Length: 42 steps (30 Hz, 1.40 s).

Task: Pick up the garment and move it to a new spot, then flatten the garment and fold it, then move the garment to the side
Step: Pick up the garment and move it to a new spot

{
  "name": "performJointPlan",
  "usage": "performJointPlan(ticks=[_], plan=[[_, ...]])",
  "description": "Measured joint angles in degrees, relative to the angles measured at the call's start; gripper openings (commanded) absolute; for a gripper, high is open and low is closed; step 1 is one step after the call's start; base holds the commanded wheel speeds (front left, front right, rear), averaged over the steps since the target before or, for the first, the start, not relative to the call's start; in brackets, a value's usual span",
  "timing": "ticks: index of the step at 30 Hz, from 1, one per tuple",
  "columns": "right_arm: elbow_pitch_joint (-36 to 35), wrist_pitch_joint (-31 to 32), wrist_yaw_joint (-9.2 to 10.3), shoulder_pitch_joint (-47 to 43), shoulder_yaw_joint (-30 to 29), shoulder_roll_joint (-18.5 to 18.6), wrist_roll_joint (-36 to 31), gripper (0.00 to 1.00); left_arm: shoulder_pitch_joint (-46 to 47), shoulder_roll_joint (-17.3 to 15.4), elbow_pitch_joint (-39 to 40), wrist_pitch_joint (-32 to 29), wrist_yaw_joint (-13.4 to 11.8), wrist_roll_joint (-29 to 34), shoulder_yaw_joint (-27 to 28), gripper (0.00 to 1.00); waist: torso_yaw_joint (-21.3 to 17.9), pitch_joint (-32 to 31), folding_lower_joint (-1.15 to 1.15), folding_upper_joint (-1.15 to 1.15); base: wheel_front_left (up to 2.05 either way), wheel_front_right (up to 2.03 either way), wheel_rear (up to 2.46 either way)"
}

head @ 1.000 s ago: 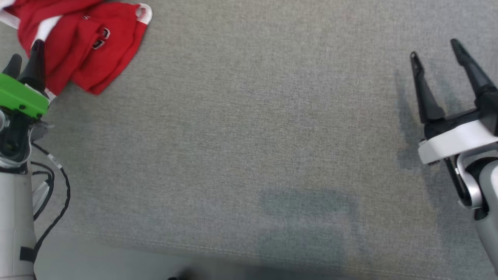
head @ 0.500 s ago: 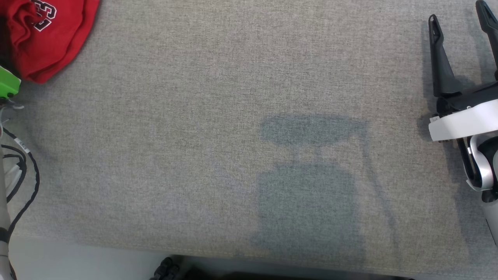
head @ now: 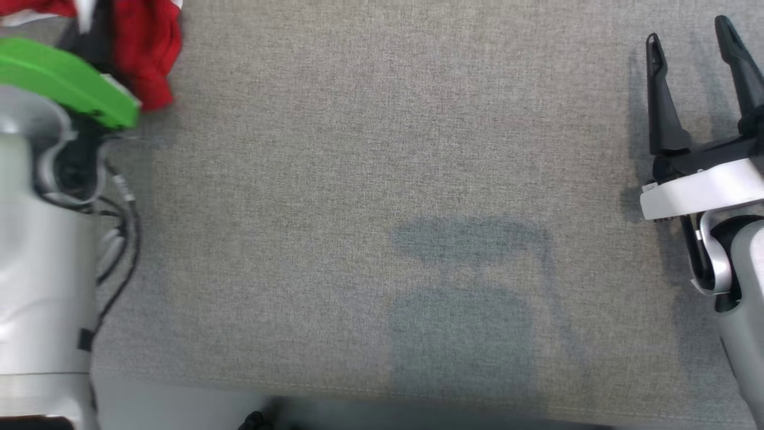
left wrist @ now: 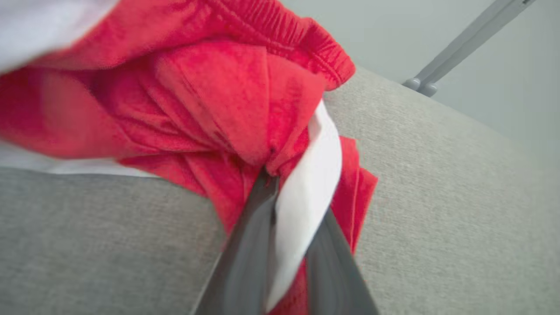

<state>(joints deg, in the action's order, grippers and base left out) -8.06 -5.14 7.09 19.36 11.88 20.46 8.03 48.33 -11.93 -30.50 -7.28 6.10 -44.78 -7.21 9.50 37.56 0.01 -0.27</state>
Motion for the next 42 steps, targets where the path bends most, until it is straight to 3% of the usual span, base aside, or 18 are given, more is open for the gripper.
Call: performJointPlan(ticks=[5, 12, 22, 27, 29, 31, 32, 33, 34, 35, 39, 42], plan=[[3.2, -2.7, 0.00, -0.3, 1.2, -2.9, 1.1, 1.00, -0.1, 6.6, 6.4, -0.3, 1.5, -1.4, -6.8, 0.00, 0.1, -3.3, 0.00, 0.00, 0.00, 0.00, 0.00], [6.4, -5.3, 0.00, -1.5, 3.3, -7.0, 2.7, 1.00, -1.0, 11.7, 15.1, -1.6, 1.5, -4.5, -14.6, 0.00, -0.7, -8.1, 0.00, 0.00, 0.00, 0.00, 0.00], [10.0, -7.0, 0.01, -5.9, 4.5, -11.6, 4.9, 1.00, -8.8, 10.6, 22.9, -7.0, 1.4, -7.4, -31.0, 0.00, -5.6, -14.3, 0.00, 0.00, 0.00, 0.00, 0.00], [10.2, -7.0, 0.08, -8.3, 3.3, -12.0, 5.1, 1.00, -11.8, 10.1, 23.4, -7.8, 1.5, -3.7, -34.3, 0.01, -9.5, -16.3, 0.00, 0.00, 0.00, 0.00, 0.00], [10.3, -7.1, 0.08, -8.7, 3.6, -12.5, 5.1, 1.00, -12.3, 9.4, 23.3, -7.8, 1.3, -1.6, -35.0, 0.22, -11.1, -16.9, 0.00, 0.00, 0.00, 0.00, 0.00], [10.7, -7.5, 0.07, -8.8, 4.8, -13.3, 5.1, 1.00, -14.2, 9.3, 23.2, -7.8, -0.6, -1.0, -34.4, 0.13, -13.6, -17.6, 0.00, 0.00, 0.00, 0.00, 0.00], [10.8, -7.5, 0.07, -8.8, 5.0, -13.4, 5.1, 1.00, -15.1, 9.2, 22.9, -7.8, -0.9, -1.0, -34.4, 0.17, -14.4, -17.8, 0.00, 0.00, 0.00, 0.00, 0.00], [10.9, -7.5, 0.07, -9.0, 4.8, -13.4, 5.1, 1.00, -16.0, 9.2, 22.3, -7.8, -1.2, -1.2, -34.6, 0.28, -15.2, -18.0, 0.00, 0.00, 0.00, 0.00, 0.00], [10.9, -7.6, 0.07, -9.3, 4.3, -13.3, 5.2, 1.00, -16.6, 9.2, 21.7, -7.8, -1.4, -1.3, -35.2, 0.75, -15.9, -18.1, -0.01, 0.00, 0.00, 0.00, 0.00], [11.0, -7.7, 0.08, -9.7, 4.0, -13.2, 5.3, 1.00, -17.0, 9.2, 21.4, -7.8, -1.6, -1.2, -35.7, 1.00, -16.4, -18.3, -0.01, 0.00, 0.00, 0.00, 0.00], [11.1, -7.8, -0.07, -10.7, 5.2, -13.5, 5.9, 1.00, -17.5, 9.2, 21.2, -6.8, -2.2, -0.8, -35.8, 1.00, -17.5, -19.4, 0.00, 0.00, 0.00, 0.00, 0.00], [11.3, -7.8, -1.20, -11.6, 7.3, -13.9, 6.2, 1.00, -17.8, 9.2, 21.8, -5.4, -2.9, -0.8, -35.3, 1.00, -17.4, -20.2, 0.00, 0.00, 0.00, 0.00, 0.00]])
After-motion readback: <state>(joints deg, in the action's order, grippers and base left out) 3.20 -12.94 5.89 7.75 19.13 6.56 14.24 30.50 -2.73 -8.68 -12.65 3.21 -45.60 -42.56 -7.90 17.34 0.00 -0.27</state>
